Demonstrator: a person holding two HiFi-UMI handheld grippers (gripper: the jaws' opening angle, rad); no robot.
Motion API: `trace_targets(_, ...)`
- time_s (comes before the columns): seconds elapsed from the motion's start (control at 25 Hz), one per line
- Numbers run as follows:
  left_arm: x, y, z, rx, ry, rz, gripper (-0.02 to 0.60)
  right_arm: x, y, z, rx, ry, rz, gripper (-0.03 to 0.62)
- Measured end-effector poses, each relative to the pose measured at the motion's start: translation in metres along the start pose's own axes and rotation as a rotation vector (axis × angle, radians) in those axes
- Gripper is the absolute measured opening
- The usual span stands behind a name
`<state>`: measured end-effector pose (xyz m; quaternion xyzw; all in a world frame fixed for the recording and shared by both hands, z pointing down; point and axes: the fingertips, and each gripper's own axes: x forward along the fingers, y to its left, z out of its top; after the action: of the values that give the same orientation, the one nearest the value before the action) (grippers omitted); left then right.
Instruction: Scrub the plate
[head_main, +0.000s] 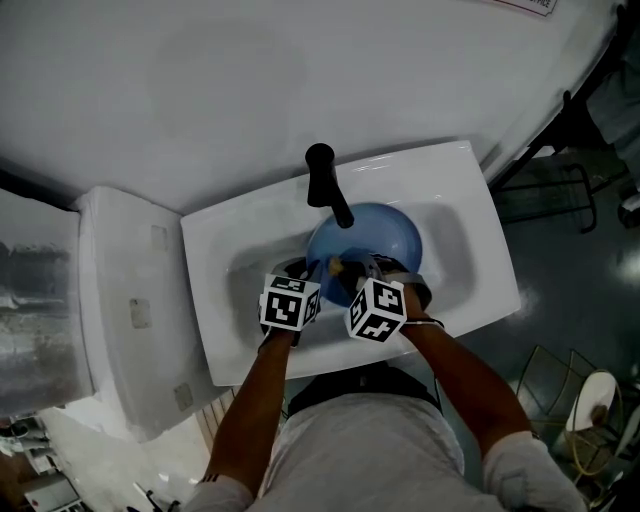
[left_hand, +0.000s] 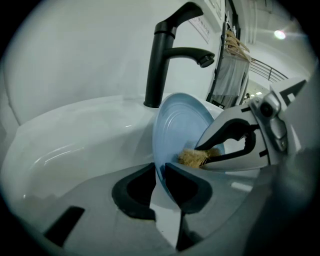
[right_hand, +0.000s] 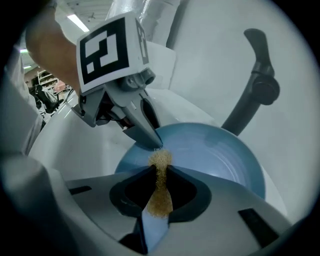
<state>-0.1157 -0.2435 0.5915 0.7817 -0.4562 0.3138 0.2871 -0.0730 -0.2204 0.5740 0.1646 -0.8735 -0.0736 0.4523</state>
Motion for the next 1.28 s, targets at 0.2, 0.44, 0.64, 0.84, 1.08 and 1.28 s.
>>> trace_targets(0.2, 0.0, 0.002, 0.0, 0.002, 0.001, 0.001, 0.072, 0.005, 0.002, 0.0, -0.002, -0.001, 0.03, 0.063)
trace_targets(0.44, 0.0, 0.001, -0.001, 0.008, -0.002, -0.005, 0.072, -0.008, -0.007, -0.026, -0.017, 0.053, 0.033, 0.063)
trace_targets(0.64, 0.0, 0.001, -0.001, 0.011, -0.003, -0.008, 0.072, -0.02, -0.016, -0.056, -0.025, 0.11, 0.041, 0.063)
trace_targets(0.84, 0.0, 0.001, -0.001, 0.016, -0.001, -0.008, 0.072, -0.03, -0.021, -0.081, -0.043, 0.166, 0.043, 0.063)
trace_targets(1.08, -0.001, 0.0, -0.001, 0.015, -0.002, -0.007, 0.072, -0.038, -0.024, -0.09, -0.05, 0.186, 0.034, 0.063)
trace_targets(1.28, -0.002, 0.0, -0.001, 0.013, -0.001, -0.005, 0.072, -0.036, -0.006, -0.056, -0.118, 0.112, 0.083, 0.063)
